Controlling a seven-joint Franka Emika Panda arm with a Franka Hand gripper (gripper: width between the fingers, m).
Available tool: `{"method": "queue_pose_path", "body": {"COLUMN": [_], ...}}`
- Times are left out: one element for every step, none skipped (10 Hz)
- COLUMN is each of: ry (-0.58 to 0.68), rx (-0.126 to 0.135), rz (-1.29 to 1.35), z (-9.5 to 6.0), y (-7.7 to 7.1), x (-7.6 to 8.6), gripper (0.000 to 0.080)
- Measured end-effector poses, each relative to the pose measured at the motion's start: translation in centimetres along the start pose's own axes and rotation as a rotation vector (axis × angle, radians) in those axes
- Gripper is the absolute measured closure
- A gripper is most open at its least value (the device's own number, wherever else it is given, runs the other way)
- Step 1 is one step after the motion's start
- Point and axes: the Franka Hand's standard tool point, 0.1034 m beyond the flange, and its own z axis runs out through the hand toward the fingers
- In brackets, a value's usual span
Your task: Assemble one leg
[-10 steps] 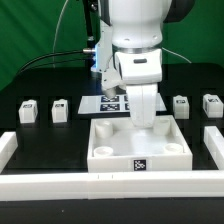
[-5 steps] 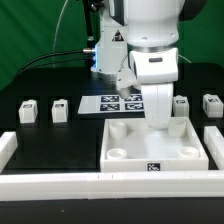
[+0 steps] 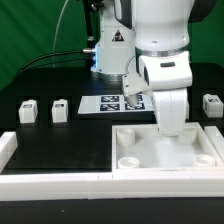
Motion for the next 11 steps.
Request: {"method": "queue_pose_path", "body": {"ry": [-0.001, -0.002, -0.002, 0.0, 0.0, 0.0, 0.0, 0.0, 0.0, 0.0, 0.0], "rx": [0.008, 0.014, 0.013, 0.005, 0.008, 0.008, 0.008, 0.008, 0.008, 0.008, 0.007], "rz": [0.002, 0.009, 0.012, 0.028, 0.036, 0.036, 0.036, 0.037, 0.038, 0.038, 0.038], "z": [-0.01, -0.02, 0.0, 0.11, 0.3, 0.3, 0.3, 0.3, 0.3, 0.3, 0.27], "y": [0.01, -0.03, -0.03, -0.16, -0.43, -0.44, -0.44, -0.45, -0.45, -0.44, -0.43], "x": [0.0, -0.04, -0.04, -0.03, -0.02, -0.03, -0.02, 0.04, 0.05, 0.05, 0.05], "gripper": [0.0735, 0.0735, 0.0735, 0.0735, 0.0653, 0.0516, 0.0516, 0.0333, 0.0215, 0.0163, 0.0163]}}
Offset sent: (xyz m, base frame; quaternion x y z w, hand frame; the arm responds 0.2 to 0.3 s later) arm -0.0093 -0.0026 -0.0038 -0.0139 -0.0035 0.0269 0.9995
